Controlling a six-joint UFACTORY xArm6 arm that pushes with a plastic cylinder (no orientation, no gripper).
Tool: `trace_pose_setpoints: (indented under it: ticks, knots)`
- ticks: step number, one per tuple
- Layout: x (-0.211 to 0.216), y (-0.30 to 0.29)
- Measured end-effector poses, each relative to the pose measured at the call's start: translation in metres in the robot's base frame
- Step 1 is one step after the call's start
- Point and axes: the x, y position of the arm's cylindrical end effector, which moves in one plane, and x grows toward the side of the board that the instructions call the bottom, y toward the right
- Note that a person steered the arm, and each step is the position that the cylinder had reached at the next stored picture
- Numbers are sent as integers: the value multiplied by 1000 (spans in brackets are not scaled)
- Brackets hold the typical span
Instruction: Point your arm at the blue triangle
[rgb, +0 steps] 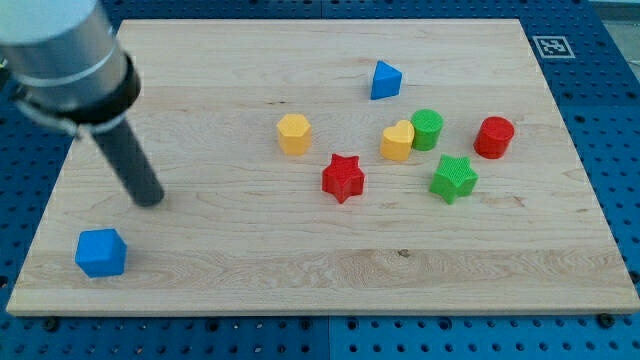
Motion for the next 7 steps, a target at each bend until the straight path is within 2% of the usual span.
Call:
trace_pose_setpoints:
  ticks: [2,3,5,6,7]
  knots:
    - [-176,-1]
    - [-223,34]
    - [-247,244]
    - [-232,338]
    - [-181,325]
